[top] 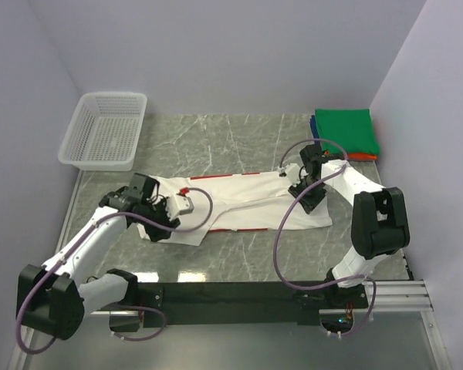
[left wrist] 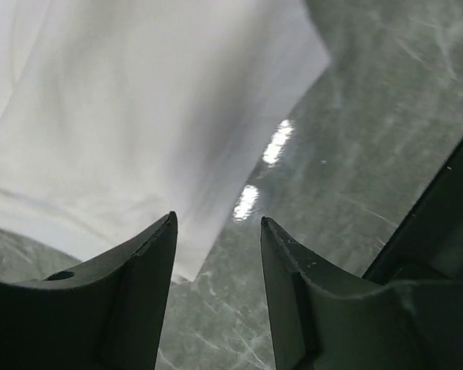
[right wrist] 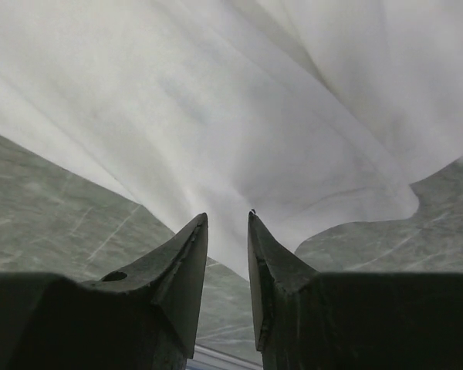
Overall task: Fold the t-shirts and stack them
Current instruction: Fold the tshirt
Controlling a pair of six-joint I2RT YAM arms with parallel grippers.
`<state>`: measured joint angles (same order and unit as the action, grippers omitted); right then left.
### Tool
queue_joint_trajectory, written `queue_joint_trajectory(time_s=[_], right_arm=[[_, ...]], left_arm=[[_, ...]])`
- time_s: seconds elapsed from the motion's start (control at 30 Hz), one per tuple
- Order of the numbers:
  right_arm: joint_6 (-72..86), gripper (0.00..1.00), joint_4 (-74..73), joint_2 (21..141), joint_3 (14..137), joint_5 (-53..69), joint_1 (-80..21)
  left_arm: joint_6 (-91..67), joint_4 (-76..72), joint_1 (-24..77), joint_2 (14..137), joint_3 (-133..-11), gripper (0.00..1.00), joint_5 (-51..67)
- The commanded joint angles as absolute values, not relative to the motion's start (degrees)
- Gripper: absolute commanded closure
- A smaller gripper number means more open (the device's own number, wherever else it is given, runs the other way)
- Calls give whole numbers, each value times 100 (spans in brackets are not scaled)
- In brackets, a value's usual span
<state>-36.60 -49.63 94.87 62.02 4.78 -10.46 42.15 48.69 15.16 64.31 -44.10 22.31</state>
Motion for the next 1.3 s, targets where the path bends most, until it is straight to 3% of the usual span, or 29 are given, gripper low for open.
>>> queue_joint_trajectory(time_s=[0.0, 0.27, 0.63, 0.73, 0.77, 0.97, 1.27], right_arm=[[-3472, 65, -5264, 9185, 6574, 861, -1011], [-3261, 65, -5422, 9307, 6890, 1055, -818], [-3261, 65, -5563, 9343, 7040, 1055, -756], [-3269, 65, -5563, 9369, 7075, 1046, -765], [-3278, 65, -5563, 9387, 7075, 1037, -765], [-3322, 65, -5563, 9413, 7075, 1019, -756], [-3322, 65, -5739, 9483, 7400, 1327, -765]], left_arm=[[4544, 5012, 2020, 6179, -4106, 47, 2216], [4473, 3552, 3171, 6108, -3226, 46, 969], [4974, 2312, 3313, 6434, -2523, 50, 18], [5159, 2346, 3313, 6390, -2487, 58, -97], [5177, 2408, 3322, 6372, -2513, 68, -44], [5107, 3497, 3313, 6065, -3242, 96, 833], [5185, 4114, 2972, 6354, -4217, 99, 1388]])
